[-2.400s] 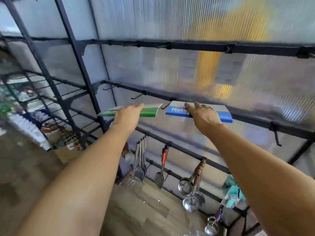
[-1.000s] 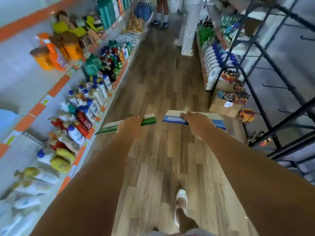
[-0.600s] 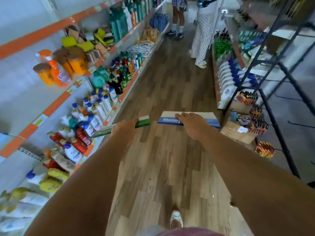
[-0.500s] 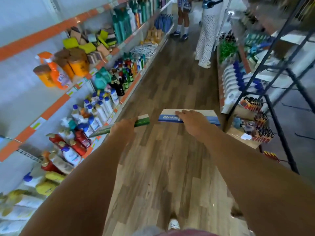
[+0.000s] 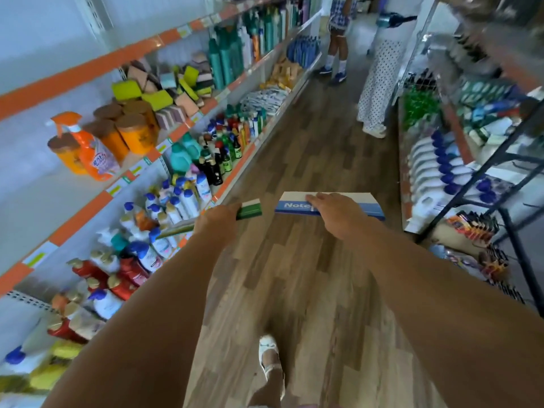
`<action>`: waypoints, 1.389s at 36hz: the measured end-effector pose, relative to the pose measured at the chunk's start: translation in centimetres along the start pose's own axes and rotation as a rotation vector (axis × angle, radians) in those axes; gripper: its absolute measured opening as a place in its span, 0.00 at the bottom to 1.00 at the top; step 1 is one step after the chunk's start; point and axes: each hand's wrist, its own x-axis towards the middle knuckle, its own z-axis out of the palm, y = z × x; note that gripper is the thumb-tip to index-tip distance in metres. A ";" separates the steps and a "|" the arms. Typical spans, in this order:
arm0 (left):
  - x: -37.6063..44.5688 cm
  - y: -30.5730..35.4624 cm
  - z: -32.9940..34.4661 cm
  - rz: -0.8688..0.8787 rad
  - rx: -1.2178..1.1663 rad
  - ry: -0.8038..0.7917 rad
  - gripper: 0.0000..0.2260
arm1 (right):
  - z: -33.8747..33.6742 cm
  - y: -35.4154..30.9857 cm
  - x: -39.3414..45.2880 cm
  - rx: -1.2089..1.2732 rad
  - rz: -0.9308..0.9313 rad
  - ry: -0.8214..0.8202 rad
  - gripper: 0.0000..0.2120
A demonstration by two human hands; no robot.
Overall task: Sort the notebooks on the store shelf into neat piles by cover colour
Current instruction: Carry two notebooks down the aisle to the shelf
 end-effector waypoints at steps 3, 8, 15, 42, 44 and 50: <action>4.4 -1.0 -0.5 0.006 -0.053 0.017 0.23 | -0.8 0.7 4.4 -0.018 0.016 0.013 0.27; 12.0 -2.9 -2.5 0.026 -0.052 0.033 0.23 | -3.3 1.7 11.8 -0.063 0.027 -0.005 0.27; 19.9 -5.8 -5.1 0.011 -0.054 0.034 0.22 | -4.8 1.9 21.0 -0.079 0.004 -0.014 0.27; 46.1 -11.9 -12.6 -0.159 0.045 0.120 0.24 | -11.7 3.3 52.6 -0.036 -0.205 0.116 0.25; 48.5 -11.8 -13.7 -0.167 0.076 0.171 0.23 | -13.1 4.1 55.2 -0.042 -0.206 0.136 0.26; 54.3 -12.4 -16.7 -0.176 0.036 0.262 0.27 | -16.5 5.7 61.4 -0.054 -0.206 0.180 0.26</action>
